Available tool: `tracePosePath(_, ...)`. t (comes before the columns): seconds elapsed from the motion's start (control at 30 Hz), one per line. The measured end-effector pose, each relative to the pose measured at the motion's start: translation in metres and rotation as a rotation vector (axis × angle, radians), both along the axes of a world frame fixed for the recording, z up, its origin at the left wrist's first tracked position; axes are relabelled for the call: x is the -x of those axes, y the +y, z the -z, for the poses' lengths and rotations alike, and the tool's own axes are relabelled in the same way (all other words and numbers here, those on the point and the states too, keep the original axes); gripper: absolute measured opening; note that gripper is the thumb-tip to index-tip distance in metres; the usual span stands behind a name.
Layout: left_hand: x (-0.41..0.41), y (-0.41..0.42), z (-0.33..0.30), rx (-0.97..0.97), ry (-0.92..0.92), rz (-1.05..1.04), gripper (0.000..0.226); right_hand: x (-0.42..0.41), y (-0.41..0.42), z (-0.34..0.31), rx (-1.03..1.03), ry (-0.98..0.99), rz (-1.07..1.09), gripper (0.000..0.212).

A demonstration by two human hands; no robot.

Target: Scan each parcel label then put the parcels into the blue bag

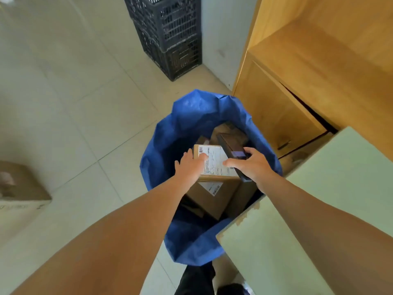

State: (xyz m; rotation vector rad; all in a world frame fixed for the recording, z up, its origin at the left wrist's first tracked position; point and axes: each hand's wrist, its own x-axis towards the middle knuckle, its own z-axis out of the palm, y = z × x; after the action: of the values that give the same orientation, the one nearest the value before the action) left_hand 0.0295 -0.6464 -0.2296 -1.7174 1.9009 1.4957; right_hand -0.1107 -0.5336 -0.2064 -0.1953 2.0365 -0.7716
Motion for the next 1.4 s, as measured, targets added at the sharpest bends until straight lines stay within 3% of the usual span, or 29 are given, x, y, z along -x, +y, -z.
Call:
tracePosePath(0.1,-0.013,-0.003,0.015,-0.021,-0.074,0.041,0.069,-0.003,-0.001,0.007,-0.037,0.034,-0.052,0.101)
tracePosePath(0.3,-0.004,0.0,-0.015,0.035,-0.15,0.194,0.065,0.001,0.006,-0.031,-0.024,0.069,-0.136,0.104)
tracePosePath(0.43,0.029,0.01,-0.049,0.117,-0.11,0.296,0.073,0.017,0.031,-0.074,-0.008,0.181,-0.183,0.098)
tracePosePath(0.6,0.098,0.055,-0.113,0.17,0.125,0.469,0.067,0.049,0.099,-0.151,-0.014,0.365,-0.148,0.084)
tracePosePath(0.73,0.158,0.135,-0.182,0.091,0.29,0.519,0.055,0.073,0.191,-0.219,-0.029,0.494,-0.008,0.09)
tracePosePath(0.87,0.203,0.231,-0.22,0.081,0.379,0.684,0.072,0.083,0.295,-0.268,-0.089,0.575,0.149,0.084)
tracePosePath(0.93,0.21,0.287,-0.238,0.076,0.421,0.758,0.068,0.082,0.347,-0.283,-0.122,0.619,0.229,0.087)
tracePosePath(1.03,0.213,0.37,-0.258,0.12,0.507,0.901,0.053,0.075,0.422,-0.295,-0.139,0.644,0.335,0.087)
tracePosePath(1.17,0.217,0.466,-0.265,0.109,0.53,1.001,0.056,0.067,0.52,-0.3,-0.141,0.66,0.422,0.085)
tracePosePath(1.3,0.222,0.54,-0.261,0.017,0.542,0.967,0.084,0.069,0.611,-0.294,-0.224,0.682,0.426,0.09)
tracePosePath(1.4,0.228,0.584,-0.255,0.012,0.493,0.897,0.071,0.073,0.667,-0.288,-0.305,0.687,0.398,0.09)
